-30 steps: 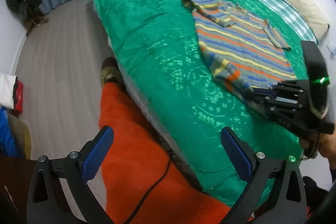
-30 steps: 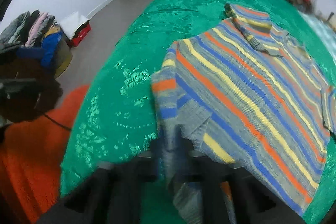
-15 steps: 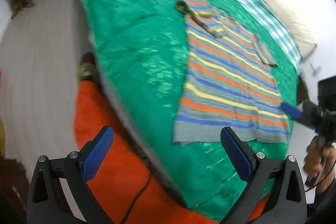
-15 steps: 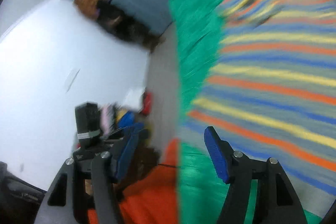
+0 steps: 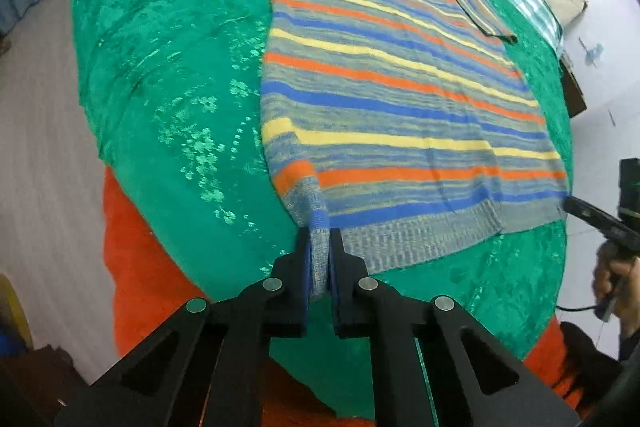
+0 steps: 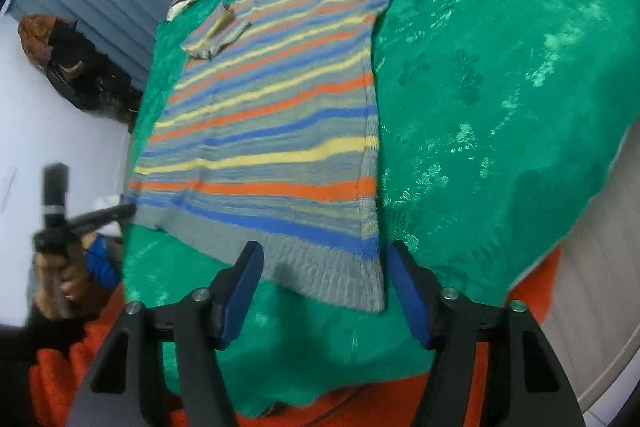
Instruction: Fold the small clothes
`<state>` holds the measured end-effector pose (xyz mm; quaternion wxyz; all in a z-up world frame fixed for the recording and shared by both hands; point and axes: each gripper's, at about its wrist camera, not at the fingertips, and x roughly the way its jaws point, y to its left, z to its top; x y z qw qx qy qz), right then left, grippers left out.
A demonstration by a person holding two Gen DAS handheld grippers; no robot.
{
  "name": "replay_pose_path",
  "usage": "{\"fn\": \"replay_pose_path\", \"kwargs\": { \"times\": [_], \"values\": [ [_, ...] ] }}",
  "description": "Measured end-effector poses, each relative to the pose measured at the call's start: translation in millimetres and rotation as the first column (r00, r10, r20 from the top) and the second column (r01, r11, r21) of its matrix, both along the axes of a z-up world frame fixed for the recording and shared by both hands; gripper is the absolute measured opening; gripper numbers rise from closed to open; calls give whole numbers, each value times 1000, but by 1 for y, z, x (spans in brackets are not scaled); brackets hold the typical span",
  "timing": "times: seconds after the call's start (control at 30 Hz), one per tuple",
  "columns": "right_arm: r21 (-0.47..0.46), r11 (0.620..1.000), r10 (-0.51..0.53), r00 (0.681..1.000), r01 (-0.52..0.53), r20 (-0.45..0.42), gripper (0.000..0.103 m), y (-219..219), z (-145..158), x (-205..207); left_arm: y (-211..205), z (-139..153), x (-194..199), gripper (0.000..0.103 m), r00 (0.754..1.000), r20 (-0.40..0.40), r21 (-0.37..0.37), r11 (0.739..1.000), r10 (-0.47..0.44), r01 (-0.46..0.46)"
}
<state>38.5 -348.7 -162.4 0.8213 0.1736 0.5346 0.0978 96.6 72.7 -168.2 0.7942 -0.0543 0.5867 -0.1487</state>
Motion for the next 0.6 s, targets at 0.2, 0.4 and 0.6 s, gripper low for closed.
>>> {"fn": "replay_pose_path", "kwargs": {
  "times": [0.2,0.4,0.6],
  "values": [
    [61,995,-75,997,77,-28,5,-22,13,-15,13,18,-8,4,999,43,59,998,3,-5],
    [-17,994,-107,989,105,-103,4,-27,-5,-17,12,-3,-5,4,1000,18,114,993,-3,1],
    [-28,992,-128,987,126,-98,4,-27,-15,-15,12,-13,-8,11,999,21,131,991,40,-42]
  ]
}}
